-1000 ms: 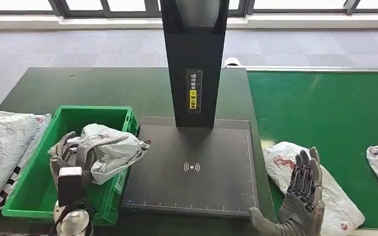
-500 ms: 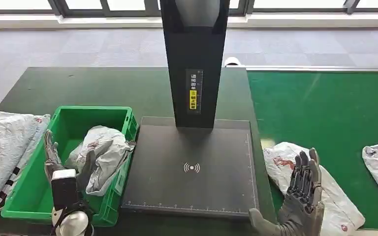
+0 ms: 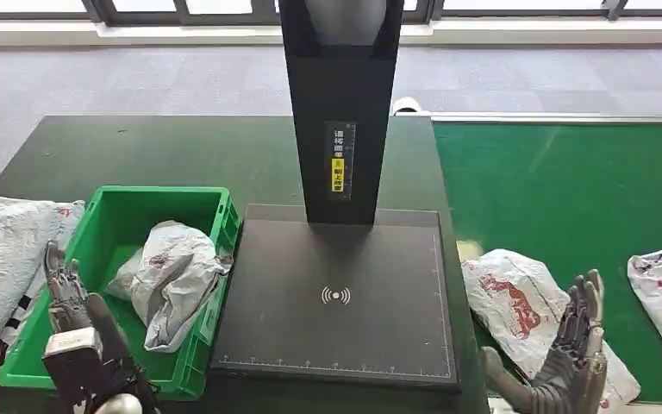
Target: Moved the parcel from conveyor to table for the left to box.
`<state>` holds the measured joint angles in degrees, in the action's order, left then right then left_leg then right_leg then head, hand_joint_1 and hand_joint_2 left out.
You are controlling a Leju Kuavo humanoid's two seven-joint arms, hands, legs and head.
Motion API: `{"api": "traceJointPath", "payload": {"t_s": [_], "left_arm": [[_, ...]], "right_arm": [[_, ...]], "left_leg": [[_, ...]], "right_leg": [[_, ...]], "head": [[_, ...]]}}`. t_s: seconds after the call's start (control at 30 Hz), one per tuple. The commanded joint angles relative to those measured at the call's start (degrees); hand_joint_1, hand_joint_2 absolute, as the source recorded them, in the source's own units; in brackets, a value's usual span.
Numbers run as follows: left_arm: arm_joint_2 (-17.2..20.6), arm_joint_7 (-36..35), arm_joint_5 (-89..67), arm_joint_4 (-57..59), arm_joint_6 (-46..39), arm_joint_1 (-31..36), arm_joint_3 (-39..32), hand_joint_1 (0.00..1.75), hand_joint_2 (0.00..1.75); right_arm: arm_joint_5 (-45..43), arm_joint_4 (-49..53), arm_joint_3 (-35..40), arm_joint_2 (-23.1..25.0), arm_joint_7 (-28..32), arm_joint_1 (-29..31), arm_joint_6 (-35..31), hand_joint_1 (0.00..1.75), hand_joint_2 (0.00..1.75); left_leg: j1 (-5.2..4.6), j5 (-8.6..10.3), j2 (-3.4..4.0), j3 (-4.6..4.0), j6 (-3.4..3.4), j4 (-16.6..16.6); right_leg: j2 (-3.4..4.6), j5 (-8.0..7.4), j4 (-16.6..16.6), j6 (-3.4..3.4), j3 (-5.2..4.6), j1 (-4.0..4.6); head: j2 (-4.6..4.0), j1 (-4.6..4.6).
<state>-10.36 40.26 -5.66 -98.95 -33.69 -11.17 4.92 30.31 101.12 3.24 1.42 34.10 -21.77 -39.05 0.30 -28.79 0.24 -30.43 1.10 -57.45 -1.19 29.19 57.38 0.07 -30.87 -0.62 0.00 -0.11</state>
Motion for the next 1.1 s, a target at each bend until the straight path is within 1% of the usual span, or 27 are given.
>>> {"api": "traceJointPath", "payload": {"t_s": [0.03,0.1,0.13,0.17,0.2,0.27,0.5,0.6,0.67,0.77,0.83,0.87,0.93,1.0,1.1], "left_arm": [[0.5,-0.3,1.8,-8.6,8.3,-8.0,3.0,0.0,0.0],[0.5,-0.3,1.4,-8.7,8.0,-8.2,3.0,0.0,0.0],[0.8,-0.3,-0.3,-8.8,6.1,-9.1,3.1,0.0,0.0],[0.7,-0.3,-0.6,-8.9,5.0,-9.4,3.2,0.0,0.0],[0.7,-0.3,-0.6,-8.9,5.0,-9.4,3.2,0.0,0.0],[0.7,-0.3,-0.6,-8.9,5.0,-9.4,3.2,0.0,0.0],[0.7,-0.3,-0.6,-8.9,5.0,-9.4,3.2,0.0,0.0],[2.3,-0.3,-1.6,-9.6,-1.4,-10.7,5.3,0.0,0.0],[2.6,-0.3,-1.0,-9.8,-1.8,-11.0,5.5,0.0,0.0],[3.2,-0.3,-1.0,-9.7,-2.2,-11.4,6.3,0.0,0.0],[3.5,-0.3,-1.5,-8.9,-2.6,-11.1,7.1,0.0,0.0],[3.6,-0.3,-1.6,-8.4,-2.9,-10.8,7.4,0.0,0.0],[3.9,-0.3,-1.7,-7.7,-3.3,-10.3,7.8,0.0,0.0],[3.9,-0.3,-1.7,-7.7,-3.3,-10.3,7.8,0.0,0.0],[3.9,-0.3,-1.7,-7.7,-3.3,-10.3,7.8,0.0,0.0]], "right_arm": [[14.8,-20.5,-42.8,12.0,-0.7,7.4,10.7,0.0,1.75],[15.5,-21.4,-43.7,12.0,-0.6,8.1,11.0,0.0,1.75],[21.0,-26.1,-46.1,11.6,-2.3,11.3,10.5,0.0,1.75],[22.0,-27.8,-46.8,11.3,-2.8,12.4,10.1,0.0,1.75],[22.0,-27.8,-46.8,11.3,-2.8,12.4,10.1,0.0,1.75],[22.0,-27.8,-46.8,11.3,-2.8,12.4,10.1,0.0,1.75],[22.0,-27.8,-46.8,11.3,-2.8,12.4,10.1,0.0,1.75],[25.3,-36.9,-48.5,9.2,-3.4,16.2,10.1,0.0,1.75],[25.5,-40.2,-48.6,8.6,-3.5,17.7,9.6,0.0,1.75],[26.0,-45.8,-47.2,8.4,-3.0,20.2,8.9,0.0,1.75],[27.5,-49.9,-44.9,8.3,-3.1,21.5,9.3,0.0,1.75],[28.5,-52.5,-43.5,7.9,-3.9,22.3,9.4,0.0,1.75],[30.9,-57.4,-41.0,7.0,-6.4,23.7,9.0,0.0,1.75],[30.9,-57.4,-41.0,7.0,-6.4,23.7,9.0,0.0,1.75],[30.9,-57.4,-41.0,7.0,-6.4,23.7,9.0,0.0,1.75]], "left_leg": [[0.01,0.13,-0.13,0.04,-0.06,0.2],[0.04,0.08,0.06,0.06,-0.05,0.2],[0.02,-0.02,0.05,0.01,-0.05,0.1],[-0.01,0.02,0.02,0.04,-0.05,0.2],[0.04,0.0,0.13,0.09,-0.05,0.2],[0.05,0.01,0.0,0.02,-0.04,0.1],[0.04,0.0,0.09,-0.02,-0.04,0.1],[0.04,0.03,0.17,0.02,-0.05,0.2],[0.07,0.04,0.24,0.05,-0.06,0.2],[0.05,0.02,0.29,0.02,-0.05,0.1],[0.06,0.04,0.37,0.01,-0.04,0.2],[0.09,-0.01,0.35,0.02,-0.02,0.1],[0.09,0.02,0.45,0.05,-0.03,0.2],[0.05,-0.02,0.39,0.02,-0.02,0.1],[0.01,0.02,0.36,0.02,-0.03,0.1]], "right_leg": [[-0.04,-0.13,-0.3,0.03,0.12,0.01],[0.16,-0.15,-0.3,0.03,0.11,0.06],[0.14,-0.09,-0.2,0.03,0.05,0.03],[0.14,-0.11,-0.2,0.02,0.07,0.0],[0.23,-0.15,-0.3,0.02,0.09,0.06],[0.14,-0.1,-0.2,0.01,0.06,0.07],[0.24,-0.1,-0.1,0.01,-0.05,0.06],[0.35,-0.17,-0.2,0.02,-0.03,0.06],[0.41,-0.21,-0.3,0.03,0.01,0.09],[0.44,-0.16,-0.2,0.03,-0.04,0.07],[0.51,-0.22,-0.3,0.02,-0.04,0.08],[0.45,-0.15,-0.2,0.01,-0.02,0.1],[0.6,-0.2,-0.2,0.01,-0.03,0.11],[0.46,-0.1,-0.1,0.01,-0.04,0.07],[0.46,-0.12,-0.1,0.01,-0.08,0.03]], "head": [[0.0,0.0],[0.0,0.0],[0.0,0.0],[0.0,0.0],[0.0,0.0],[0.0,0.0],[0.0,0.0],[0.0,0.0],[0.0,0.0],[0.0,0.0],[0.0,0.0],[0.0,0.0],[0.0,0.0],[0.0,0.0],[0.0,0.0]]}}
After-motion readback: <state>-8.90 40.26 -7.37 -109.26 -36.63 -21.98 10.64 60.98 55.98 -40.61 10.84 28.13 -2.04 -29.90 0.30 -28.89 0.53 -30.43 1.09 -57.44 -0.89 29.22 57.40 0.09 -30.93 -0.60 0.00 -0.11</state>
